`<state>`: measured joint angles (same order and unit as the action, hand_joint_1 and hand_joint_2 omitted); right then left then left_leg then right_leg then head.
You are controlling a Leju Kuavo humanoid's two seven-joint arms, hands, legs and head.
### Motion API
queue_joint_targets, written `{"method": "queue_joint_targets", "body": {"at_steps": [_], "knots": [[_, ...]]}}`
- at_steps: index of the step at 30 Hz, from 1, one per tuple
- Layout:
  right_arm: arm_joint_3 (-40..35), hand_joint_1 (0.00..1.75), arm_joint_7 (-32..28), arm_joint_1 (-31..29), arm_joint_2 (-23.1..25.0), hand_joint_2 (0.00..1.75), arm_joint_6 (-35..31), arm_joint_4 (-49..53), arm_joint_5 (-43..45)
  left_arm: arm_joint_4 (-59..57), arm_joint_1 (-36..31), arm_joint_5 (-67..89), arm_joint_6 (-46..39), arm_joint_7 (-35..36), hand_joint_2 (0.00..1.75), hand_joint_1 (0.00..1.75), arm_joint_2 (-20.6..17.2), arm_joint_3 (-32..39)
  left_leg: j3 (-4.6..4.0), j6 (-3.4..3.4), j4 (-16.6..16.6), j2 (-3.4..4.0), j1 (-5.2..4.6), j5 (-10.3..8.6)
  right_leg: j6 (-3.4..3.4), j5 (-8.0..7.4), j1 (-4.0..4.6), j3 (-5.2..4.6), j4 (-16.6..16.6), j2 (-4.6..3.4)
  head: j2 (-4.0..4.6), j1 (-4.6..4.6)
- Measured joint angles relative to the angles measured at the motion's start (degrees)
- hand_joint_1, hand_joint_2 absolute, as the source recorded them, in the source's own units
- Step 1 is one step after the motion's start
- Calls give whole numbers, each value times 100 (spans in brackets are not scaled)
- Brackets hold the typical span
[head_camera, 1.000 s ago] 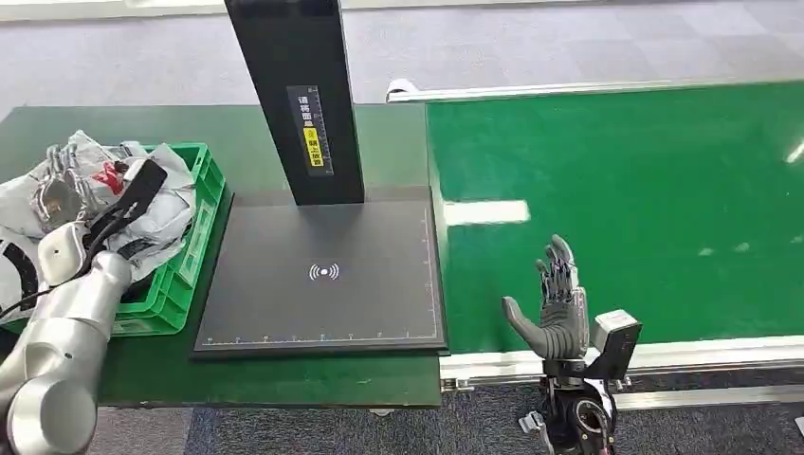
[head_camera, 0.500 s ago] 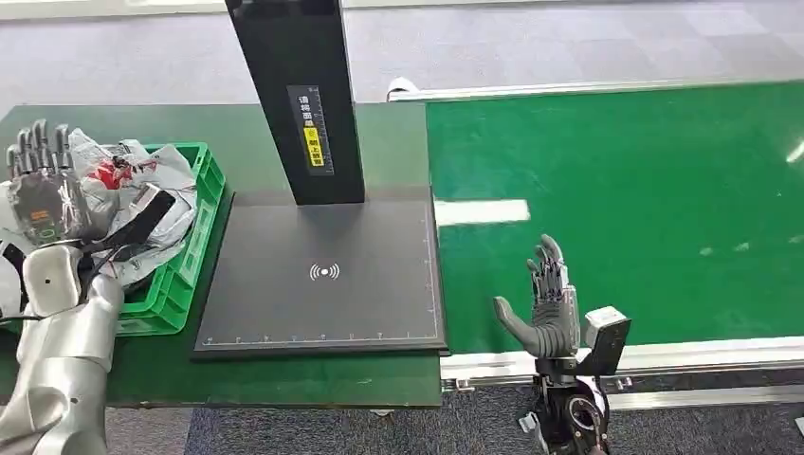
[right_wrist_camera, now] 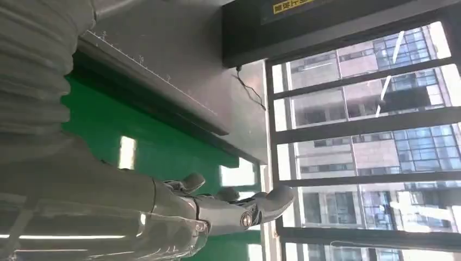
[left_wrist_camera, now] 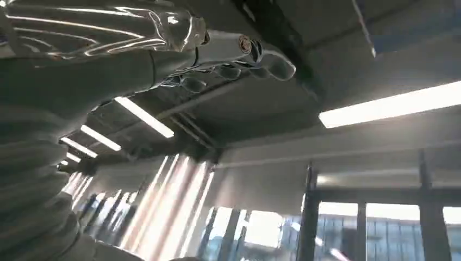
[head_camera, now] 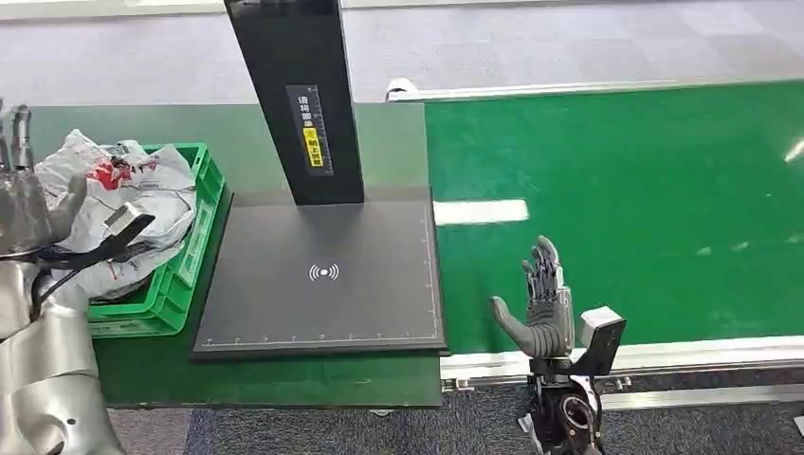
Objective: Moved the parcel from conveyor to table for the left to box.
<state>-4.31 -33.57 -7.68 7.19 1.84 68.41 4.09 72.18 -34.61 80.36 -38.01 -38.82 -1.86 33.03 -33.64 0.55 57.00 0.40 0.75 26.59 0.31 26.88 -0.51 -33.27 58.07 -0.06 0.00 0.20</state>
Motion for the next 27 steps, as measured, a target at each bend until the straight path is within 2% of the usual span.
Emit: {"method": "queue_joint_targets", "body": {"at_steps": [7, 11, 27], "knots": [[-144, 0, -122, -158, -2, 175, -74, -264, 124, 1687, 116, -940, 2, -102, 175, 0, 216, 240, 1, 0, -1, -8, 2, 0, -1, 1, 2, 0, 0, 5, 2, 2], [-214, 0, -190, -221, -2, 175, -92, -367, 175, 2193, 203, -1540, 4, -107, 175, 0, 338, 157, 2, 0, -1, -9, 2, -1, -1, 1, 2, 6, 0, 7, 2, 2], [-273, 0, -203, -270, -9, 175, -96, -516, 247, 2696, 310, -1722, 7, -111, 175, 0, 520, -49, 3, 0, -1, -12, 2, -1, 0, 1, 1, 5, 0, 6, 2, 0]]}}
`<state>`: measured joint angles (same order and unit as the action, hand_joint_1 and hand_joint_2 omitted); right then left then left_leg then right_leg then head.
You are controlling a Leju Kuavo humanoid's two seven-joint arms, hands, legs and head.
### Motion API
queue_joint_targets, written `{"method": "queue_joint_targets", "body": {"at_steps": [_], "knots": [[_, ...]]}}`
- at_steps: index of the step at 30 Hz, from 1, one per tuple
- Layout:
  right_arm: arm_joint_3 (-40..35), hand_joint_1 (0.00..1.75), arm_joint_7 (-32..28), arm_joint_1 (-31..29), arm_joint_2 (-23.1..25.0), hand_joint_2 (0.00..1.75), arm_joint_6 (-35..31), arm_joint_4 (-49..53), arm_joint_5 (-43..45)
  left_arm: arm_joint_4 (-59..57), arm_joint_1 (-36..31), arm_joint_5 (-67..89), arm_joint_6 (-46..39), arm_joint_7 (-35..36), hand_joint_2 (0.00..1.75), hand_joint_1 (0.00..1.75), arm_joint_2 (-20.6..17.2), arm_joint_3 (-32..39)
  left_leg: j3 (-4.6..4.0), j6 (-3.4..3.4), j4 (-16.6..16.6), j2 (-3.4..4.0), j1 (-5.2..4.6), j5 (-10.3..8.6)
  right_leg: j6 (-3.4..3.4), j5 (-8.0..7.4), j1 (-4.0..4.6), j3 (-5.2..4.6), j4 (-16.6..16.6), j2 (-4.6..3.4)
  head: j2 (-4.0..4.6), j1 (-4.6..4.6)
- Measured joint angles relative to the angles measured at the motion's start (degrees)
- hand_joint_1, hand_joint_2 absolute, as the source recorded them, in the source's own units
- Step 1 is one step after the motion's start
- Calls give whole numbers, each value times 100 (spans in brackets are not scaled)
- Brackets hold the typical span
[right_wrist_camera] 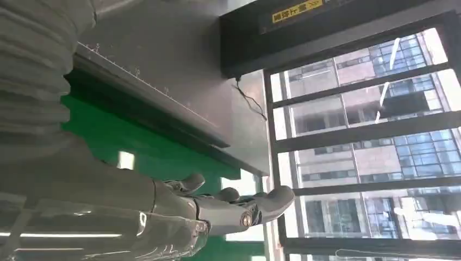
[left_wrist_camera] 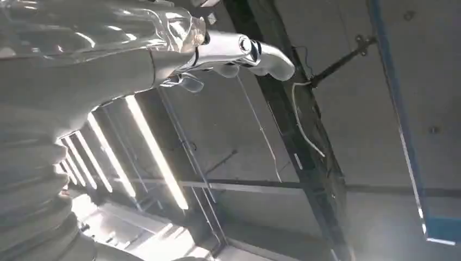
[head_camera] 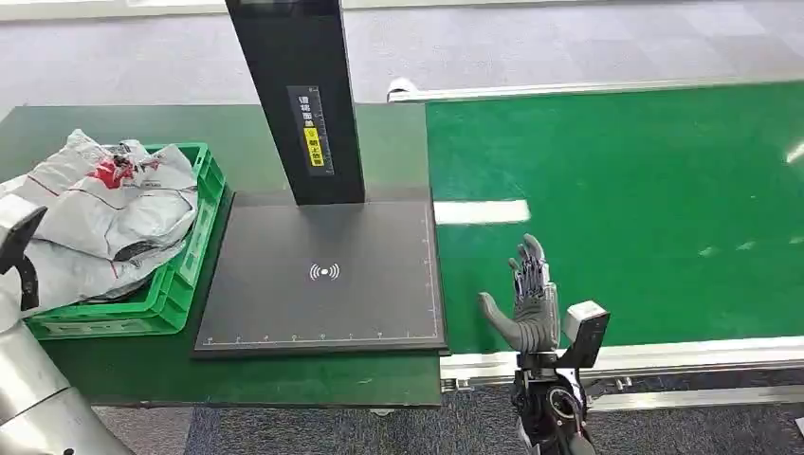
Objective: Moved the parcel from conveyor to table for the left to box.
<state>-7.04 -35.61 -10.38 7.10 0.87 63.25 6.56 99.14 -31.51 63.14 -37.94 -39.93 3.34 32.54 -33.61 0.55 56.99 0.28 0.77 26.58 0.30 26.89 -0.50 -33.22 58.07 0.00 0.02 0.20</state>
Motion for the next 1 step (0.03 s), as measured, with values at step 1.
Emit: {"method": "queue_joint_targets", "body": {"at_steps": [1], "knots": [[0, 0, 0, -1, 0, 175, 0, 0, 6, 32, 44, -13, 0, 0, 175, 0, 13, -56, 0, 0, 0, 0, 0, 0, 0, 0, 0, 0, 0, 0, -2, 2]]}}
